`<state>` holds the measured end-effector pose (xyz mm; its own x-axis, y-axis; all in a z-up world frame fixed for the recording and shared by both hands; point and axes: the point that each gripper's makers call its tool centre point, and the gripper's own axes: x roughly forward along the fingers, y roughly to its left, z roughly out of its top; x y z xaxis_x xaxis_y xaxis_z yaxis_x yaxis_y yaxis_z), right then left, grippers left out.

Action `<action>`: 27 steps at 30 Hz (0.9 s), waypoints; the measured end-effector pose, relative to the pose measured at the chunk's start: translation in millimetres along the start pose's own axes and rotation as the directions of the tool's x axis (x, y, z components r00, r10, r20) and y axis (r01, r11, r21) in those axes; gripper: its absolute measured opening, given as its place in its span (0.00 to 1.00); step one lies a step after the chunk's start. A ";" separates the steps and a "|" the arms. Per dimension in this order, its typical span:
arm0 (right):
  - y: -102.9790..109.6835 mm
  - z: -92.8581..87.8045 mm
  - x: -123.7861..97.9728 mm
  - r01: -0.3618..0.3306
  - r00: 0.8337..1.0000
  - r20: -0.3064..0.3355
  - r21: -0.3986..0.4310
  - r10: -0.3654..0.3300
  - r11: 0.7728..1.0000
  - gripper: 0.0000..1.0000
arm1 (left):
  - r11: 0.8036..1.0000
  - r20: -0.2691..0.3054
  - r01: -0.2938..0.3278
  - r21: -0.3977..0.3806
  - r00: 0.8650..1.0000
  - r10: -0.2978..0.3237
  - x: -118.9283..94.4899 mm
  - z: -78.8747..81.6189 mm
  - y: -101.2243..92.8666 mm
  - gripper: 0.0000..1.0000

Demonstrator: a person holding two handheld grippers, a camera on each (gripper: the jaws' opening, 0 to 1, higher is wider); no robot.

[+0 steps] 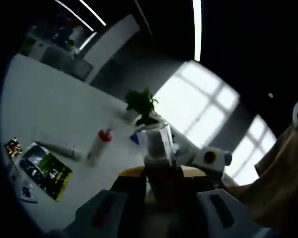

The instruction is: Arrange the skincare products in the storage area until every visible bottle or jar stands upright without overlapping.

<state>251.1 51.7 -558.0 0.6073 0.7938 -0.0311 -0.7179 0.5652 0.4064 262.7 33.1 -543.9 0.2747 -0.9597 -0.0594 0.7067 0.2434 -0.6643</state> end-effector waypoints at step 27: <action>-39.1 -26.7 -33.6 0.097 0.947 -0.265 -0.302 -0.182 0.948 0.37 | 0.839 -0.128 -0.173 0.516 0.953 0.275 8.6 -8.2 27.3 0.18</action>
<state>249.7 9.0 -597.1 0.6155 0.7086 -0.3450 -0.7243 0.6812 0.1067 279.0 30.3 -568.7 0.3727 -0.8655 -0.3348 0.8820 0.4425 -0.1620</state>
